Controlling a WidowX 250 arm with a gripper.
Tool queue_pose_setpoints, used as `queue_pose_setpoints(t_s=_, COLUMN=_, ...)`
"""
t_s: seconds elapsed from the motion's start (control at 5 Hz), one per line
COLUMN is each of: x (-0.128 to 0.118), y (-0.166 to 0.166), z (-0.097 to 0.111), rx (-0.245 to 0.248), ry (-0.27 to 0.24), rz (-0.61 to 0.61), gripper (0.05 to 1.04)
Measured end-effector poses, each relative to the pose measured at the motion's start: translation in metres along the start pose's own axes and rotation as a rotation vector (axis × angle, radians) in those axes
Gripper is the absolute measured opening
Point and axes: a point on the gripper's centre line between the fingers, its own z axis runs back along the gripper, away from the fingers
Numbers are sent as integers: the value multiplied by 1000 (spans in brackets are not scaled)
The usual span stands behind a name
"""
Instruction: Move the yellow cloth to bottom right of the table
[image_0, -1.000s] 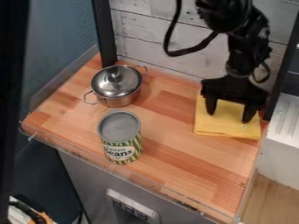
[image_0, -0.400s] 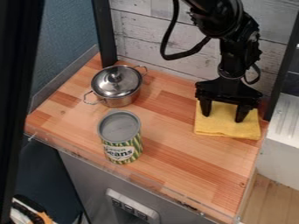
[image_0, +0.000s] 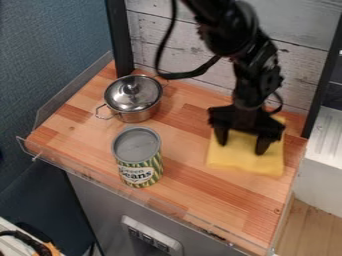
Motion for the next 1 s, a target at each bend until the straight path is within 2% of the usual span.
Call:
queue_pose_setpoints(t_s=0.2, x=-27, y=9, z=4, rx=-4, ry=4, rz=-94, gripper=1001)
queue_pose_setpoints(t_s=0.6, x=-59, y=9, z=9, rx=-54, ry=35, rz=-197, gripper=1000)
queue_pose_setpoints(t_s=0.8, x=-62, y=5, z=11, rx=-64, ry=42, rz=-206, gripper=1000)
queue_pose_setpoints(t_s=1.0, x=-62, y=-8, z=22, rx=-59, ry=72, rz=-220, gripper=1000)
